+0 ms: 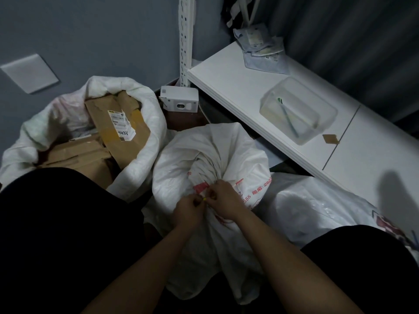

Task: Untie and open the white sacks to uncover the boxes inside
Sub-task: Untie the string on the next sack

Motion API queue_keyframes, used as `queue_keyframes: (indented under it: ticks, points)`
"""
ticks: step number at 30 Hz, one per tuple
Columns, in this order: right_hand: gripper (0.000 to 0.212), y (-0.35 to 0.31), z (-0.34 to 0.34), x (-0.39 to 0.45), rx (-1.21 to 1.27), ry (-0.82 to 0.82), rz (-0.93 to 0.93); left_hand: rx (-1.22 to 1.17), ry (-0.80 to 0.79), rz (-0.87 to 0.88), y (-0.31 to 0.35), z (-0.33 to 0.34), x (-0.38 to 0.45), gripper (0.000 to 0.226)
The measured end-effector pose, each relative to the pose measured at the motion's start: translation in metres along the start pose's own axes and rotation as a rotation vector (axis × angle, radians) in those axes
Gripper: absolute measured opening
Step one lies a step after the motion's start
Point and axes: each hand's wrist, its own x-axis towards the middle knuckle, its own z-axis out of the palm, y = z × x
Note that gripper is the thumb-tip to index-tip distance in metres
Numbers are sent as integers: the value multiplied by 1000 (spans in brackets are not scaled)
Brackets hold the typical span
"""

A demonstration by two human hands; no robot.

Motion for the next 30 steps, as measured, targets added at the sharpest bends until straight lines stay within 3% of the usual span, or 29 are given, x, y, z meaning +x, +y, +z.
queue_keyframes:
  ticks: [30]
  points:
    - [13, 7, -13, -12, 129, 48, -118, 18, -64, 104, 5, -1, -6, 18]
